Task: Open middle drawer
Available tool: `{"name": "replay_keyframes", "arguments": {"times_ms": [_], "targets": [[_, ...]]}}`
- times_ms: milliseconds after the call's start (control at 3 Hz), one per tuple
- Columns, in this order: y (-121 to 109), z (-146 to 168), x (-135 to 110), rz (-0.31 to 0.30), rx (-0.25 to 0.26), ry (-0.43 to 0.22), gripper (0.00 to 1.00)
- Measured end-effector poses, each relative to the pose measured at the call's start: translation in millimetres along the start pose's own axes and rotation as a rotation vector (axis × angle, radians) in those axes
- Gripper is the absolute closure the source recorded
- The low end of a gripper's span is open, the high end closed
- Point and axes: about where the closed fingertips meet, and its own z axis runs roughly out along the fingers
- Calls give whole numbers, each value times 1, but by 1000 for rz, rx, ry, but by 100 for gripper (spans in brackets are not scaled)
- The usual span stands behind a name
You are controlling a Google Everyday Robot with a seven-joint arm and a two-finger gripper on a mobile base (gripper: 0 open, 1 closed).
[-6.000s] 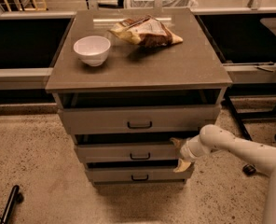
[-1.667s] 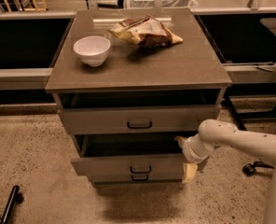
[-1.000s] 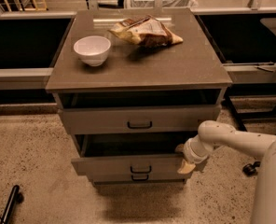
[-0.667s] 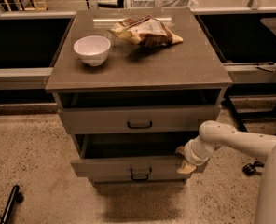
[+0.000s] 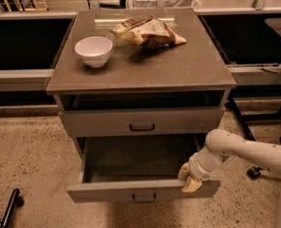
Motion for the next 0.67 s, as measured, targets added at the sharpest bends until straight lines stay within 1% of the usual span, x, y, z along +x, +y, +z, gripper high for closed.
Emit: {"name": "replay_keyframes", "arguments": {"times_ms": [333,667], "targets": [[44,-8,-22,-21,-81,-41,48],[66,-22,-40,-40,-106,-40,42]]}}
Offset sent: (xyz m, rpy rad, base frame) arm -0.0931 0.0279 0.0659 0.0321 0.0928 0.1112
